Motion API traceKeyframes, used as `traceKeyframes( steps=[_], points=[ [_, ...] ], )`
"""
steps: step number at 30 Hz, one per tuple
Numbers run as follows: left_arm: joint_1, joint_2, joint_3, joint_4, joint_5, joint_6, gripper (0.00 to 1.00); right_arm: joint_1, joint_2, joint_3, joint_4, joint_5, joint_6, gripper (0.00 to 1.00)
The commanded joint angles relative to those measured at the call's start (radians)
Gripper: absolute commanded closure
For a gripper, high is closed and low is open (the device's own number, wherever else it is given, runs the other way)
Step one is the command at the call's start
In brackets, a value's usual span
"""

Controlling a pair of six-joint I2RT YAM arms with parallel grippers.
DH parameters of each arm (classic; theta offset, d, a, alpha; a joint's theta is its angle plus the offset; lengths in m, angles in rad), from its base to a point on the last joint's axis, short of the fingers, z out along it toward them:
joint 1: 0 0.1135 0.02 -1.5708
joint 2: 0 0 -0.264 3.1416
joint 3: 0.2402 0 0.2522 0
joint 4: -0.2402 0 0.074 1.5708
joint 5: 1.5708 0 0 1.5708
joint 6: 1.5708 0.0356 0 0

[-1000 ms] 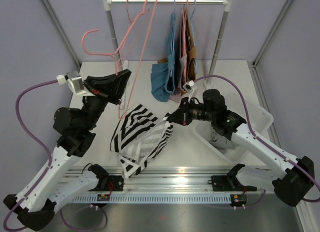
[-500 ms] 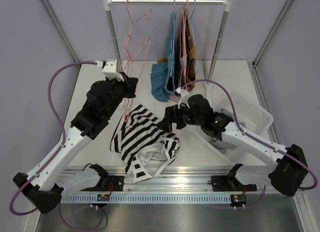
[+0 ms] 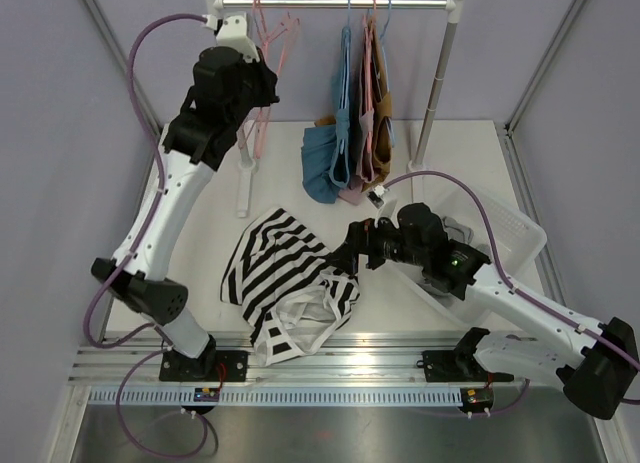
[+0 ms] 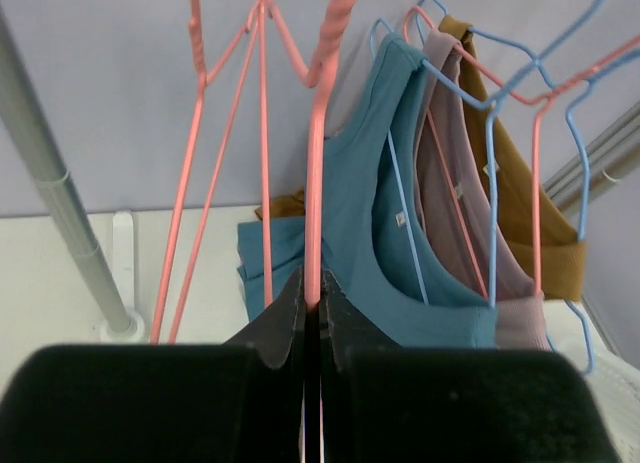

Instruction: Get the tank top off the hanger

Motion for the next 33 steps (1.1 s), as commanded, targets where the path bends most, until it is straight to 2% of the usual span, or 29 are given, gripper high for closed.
traceKeyframes(
  steps=[1, 3, 6, 11, 17, 19, 20, 23, 24, 26, 27, 28, 33],
  points=[
    [0.020, 0.136, 0.211, -0.076, 0.075, 0.036, 1.00, 0.004, -0.047, -0.018, 0.050, -0.001, 0.028, 0.00],
    [0.028, 0.220, 0.334, -0.110, 0.084, 0.039, 1.00, 0.004, -0.047, -0.026, 0.038, -0.019, 0.022, 0.00],
    [0.045, 0.287, 0.420, -0.151, 0.089, 0.031, 1.00, 0.006, -0.049, -0.045, 0.027, -0.032, 0.016, 0.01],
    [0.083, 0.339, 0.430, -0.152, 0.113, 0.009, 1.00, 0.017, -0.026, -0.045, 0.009, -0.044, -0.005, 0.01],
    [0.100, 0.348, 0.424, -0.165, 0.136, 0.014, 0.99, 0.046, 0.075, 0.004, 0.006, -0.015, -0.030, 0.00],
    [0.100, 0.339, 0.422, -0.176, 0.142, 0.017, 0.90, 0.072, 0.135, 0.038, 0.003, 0.036, -0.038, 0.00],
    [0.100, 0.324, 0.418, -0.185, 0.141, 0.017, 0.71, 0.101, 0.160, 0.053, -0.002, 0.056, -0.047, 0.01],
    [0.100, 0.266, 0.386, -0.187, 0.150, 0.022, 0.47, 0.141, 0.270, 0.118, -0.013, 0.146, -0.064, 0.00],
    [0.100, 0.247, 0.369, -0.181, 0.164, 0.023, 0.33, 0.167, 0.339, 0.141, -0.022, 0.165, -0.067, 0.00],
    [0.100, 0.204, 0.341, -0.170, 0.164, 0.022, 0.24, 0.201, 0.411, 0.214, -0.054, 0.221, -0.087, 0.00],
    [0.100, 0.161, 0.309, -0.170, 0.190, 0.022, 0.16, 0.239, 0.483, 0.262, -0.066, 0.244, -0.091, 0.01],
    [0.100, 0.135, 0.295, -0.170, 0.191, 0.020, 0.01, 0.254, 0.520, 0.288, -0.074, 0.272, -0.103, 0.00],
    [0.100, -0.046, 0.136, -0.153, 0.141, 0.019, 0.01, 0.326, 0.776, 0.437, -0.112, 0.355, -0.128, 0.01]
  ],
)
